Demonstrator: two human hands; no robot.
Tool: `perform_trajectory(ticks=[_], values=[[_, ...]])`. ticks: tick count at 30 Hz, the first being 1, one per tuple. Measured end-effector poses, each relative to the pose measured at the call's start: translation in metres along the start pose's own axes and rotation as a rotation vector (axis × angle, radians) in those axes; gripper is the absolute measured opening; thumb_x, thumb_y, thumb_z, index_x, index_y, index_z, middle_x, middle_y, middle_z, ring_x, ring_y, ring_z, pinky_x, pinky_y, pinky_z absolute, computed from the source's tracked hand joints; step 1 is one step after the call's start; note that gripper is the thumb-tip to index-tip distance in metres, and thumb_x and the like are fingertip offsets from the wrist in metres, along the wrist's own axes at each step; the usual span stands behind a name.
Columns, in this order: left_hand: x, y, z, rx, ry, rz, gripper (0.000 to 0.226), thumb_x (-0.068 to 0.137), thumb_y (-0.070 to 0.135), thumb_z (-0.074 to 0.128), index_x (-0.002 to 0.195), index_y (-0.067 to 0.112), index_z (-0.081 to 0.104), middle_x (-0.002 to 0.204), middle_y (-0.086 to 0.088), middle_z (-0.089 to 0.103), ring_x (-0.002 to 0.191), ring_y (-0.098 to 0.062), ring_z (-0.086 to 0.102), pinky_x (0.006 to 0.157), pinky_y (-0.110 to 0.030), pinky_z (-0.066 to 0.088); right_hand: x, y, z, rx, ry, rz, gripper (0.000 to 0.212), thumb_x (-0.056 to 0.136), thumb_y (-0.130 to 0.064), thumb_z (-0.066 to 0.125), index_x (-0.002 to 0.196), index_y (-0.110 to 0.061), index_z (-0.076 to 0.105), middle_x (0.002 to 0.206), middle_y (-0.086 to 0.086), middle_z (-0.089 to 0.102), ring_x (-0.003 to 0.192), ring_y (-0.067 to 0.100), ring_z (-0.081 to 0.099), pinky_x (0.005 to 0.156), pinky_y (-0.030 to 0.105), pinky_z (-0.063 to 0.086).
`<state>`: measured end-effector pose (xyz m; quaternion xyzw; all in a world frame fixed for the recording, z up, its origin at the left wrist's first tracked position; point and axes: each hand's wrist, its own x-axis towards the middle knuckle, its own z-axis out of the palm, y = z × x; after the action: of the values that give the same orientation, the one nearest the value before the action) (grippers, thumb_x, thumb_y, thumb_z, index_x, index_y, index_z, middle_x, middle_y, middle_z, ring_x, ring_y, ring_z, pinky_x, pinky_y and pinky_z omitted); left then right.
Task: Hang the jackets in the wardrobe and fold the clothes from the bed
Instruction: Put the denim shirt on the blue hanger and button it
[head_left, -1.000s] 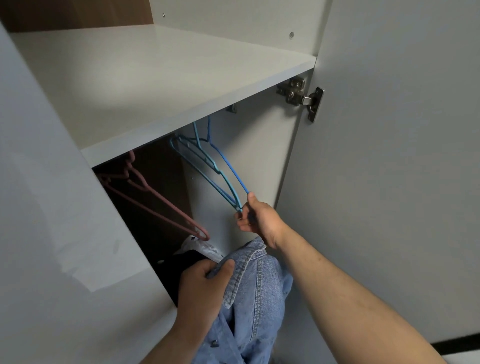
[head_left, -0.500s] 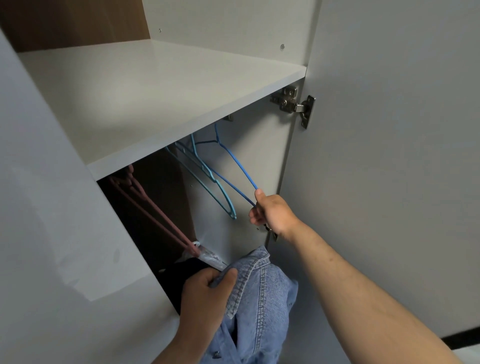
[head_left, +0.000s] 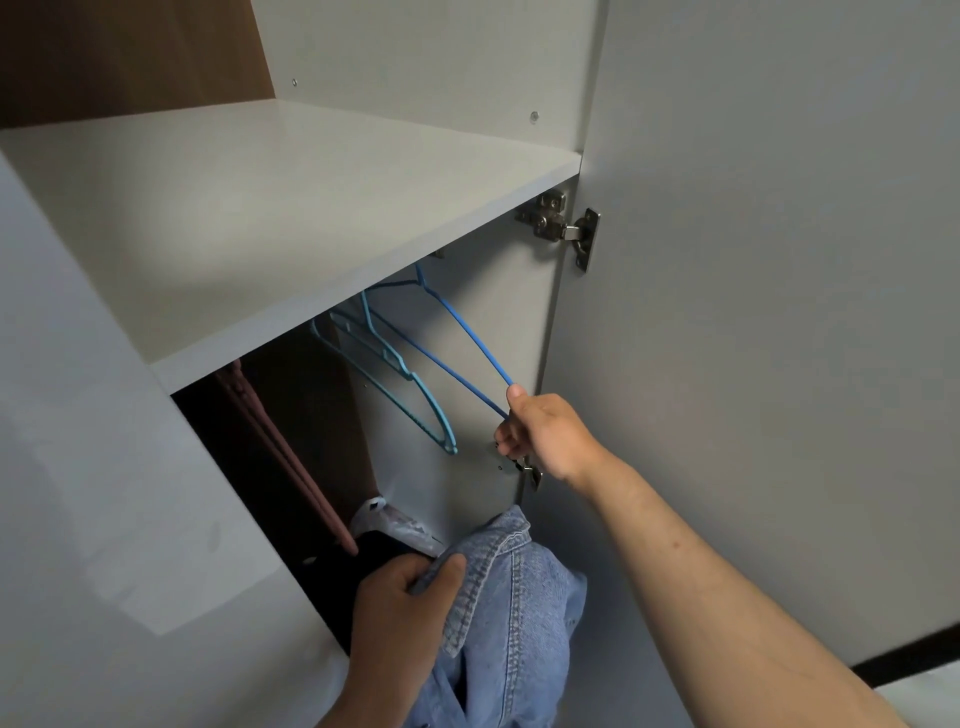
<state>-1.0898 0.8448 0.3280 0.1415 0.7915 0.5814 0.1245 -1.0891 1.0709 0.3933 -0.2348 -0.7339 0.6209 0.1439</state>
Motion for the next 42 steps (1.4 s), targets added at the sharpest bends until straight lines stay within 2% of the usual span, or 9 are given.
perform_trajectory(ticks=[11,15,17,22,26,29,32,36,42], values=[[-0.011,0.006,-0.001,0.022,-0.023,0.015,0.046,0.078,0.022,0.079,0.053,-0.003,0.048,0.043,0.001,0.04,0.043,-0.007,0.036,0.045,-0.024,0.033,-0.099,0.043,-0.012,-0.382,0.142,-0.023,0.036,0.098,-0.05,0.035,0.087,-0.026,0.06,0.078,-0.005,0.068,0.074,0.008,0.065,0.079,0.038,0.054],[-0.025,0.012,-0.002,0.057,-0.036,0.064,0.047,0.077,0.022,0.08,0.053,-0.001,0.046,0.041,0.005,0.035,0.04,-0.004,0.031,0.042,-0.021,0.029,-0.169,0.059,-0.006,-0.435,0.168,-0.09,0.031,0.1,-0.042,0.034,0.118,-0.064,0.047,0.11,-0.04,0.059,0.103,-0.016,0.056,0.087,0.004,0.038],[-0.036,0.014,-0.002,0.052,-0.077,0.07,0.045,0.076,0.022,0.08,0.054,0.0,0.048,0.04,0.005,0.036,0.04,-0.004,0.032,0.042,-0.02,0.029,-0.201,0.06,0.002,-0.391,0.201,-0.112,0.044,0.101,-0.032,0.038,0.134,-0.063,0.038,0.126,-0.047,0.048,0.117,-0.021,0.046,0.095,-0.002,0.029],[-0.066,0.02,-0.003,0.058,-0.184,0.085,0.041,0.074,0.022,0.082,0.056,0.002,0.05,0.041,0.004,0.038,0.041,-0.002,0.032,0.044,-0.021,0.031,-0.262,0.057,0.026,-0.437,0.466,-0.152,0.059,0.092,0.006,0.056,0.127,-0.041,0.051,0.136,-0.032,0.051,0.129,-0.001,0.049,0.101,-0.003,0.021],[-0.089,0.025,-0.01,-0.011,-0.329,0.028,0.031,0.065,0.025,0.085,0.055,0.015,0.058,0.041,0.005,0.043,0.043,-0.005,0.035,0.046,-0.024,0.034,-0.293,0.036,0.044,-0.855,0.604,-0.252,0.031,0.077,-0.008,0.062,0.105,-0.009,0.075,0.115,0.014,0.07,0.083,0.029,0.073,0.084,0.009,0.042],[-0.103,0.032,-0.019,-0.049,-0.391,0.012,0.027,0.053,0.036,0.074,0.054,0.015,0.058,0.043,0.004,0.046,0.045,-0.008,0.036,0.047,-0.023,0.034,-0.314,0.015,0.066,-0.969,0.616,-0.204,0.042,0.092,-0.024,0.039,0.094,-0.016,0.079,0.106,0.009,0.074,0.063,0.023,0.07,0.071,0.023,0.044],[-0.119,0.036,-0.03,-0.098,-0.45,-0.009,0.033,0.052,0.034,0.076,0.055,0.008,0.056,0.045,0.002,0.047,0.047,-0.01,0.037,0.052,-0.025,0.035,-0.335,0.003,0.083,-0.937,0.62,-0.134,0.031,0.079,-0.018,0.058,0.104,-0.017,0.077,0.116,0.006,0.071,0.063,0.014,0.069,0.067,0.017,0.044],[-0.142,0.043,-0.047,-0.136,-0.629,-0.052,0.026,0.069,0.007,0.083,0.062,-0.002,0.06,0.052,-0.004,0.057,0.053,-0.013,0.047,0.056,-0.027,0.041,-0.367,0.0,0.1,-0.788,0.481,0.046,0.056,0.093,-0.03,0.04,0.147,-0.037,0.026,0.156,-0.02,0.022,0.121,0.01,0.048,0.096,0.009,0.026],[-0.182,0.052,-0.074,-0.246,-0.957,-0.239,0.015,0.066,0.009,0.08,0.056,0.007,0.068,0.056,-0.008,0.063,0.057,-0.015,0.056,0.056,-0.024,0.045,-0.415,-0.006,0.141,-0.558,0.584,0.076,0.036,0.093,-0.032,0.04,0.124,-0.05,0.043,0.13,-0.022,0.048,0.119,0.0,0.048,0.1,0.011,0.03]])
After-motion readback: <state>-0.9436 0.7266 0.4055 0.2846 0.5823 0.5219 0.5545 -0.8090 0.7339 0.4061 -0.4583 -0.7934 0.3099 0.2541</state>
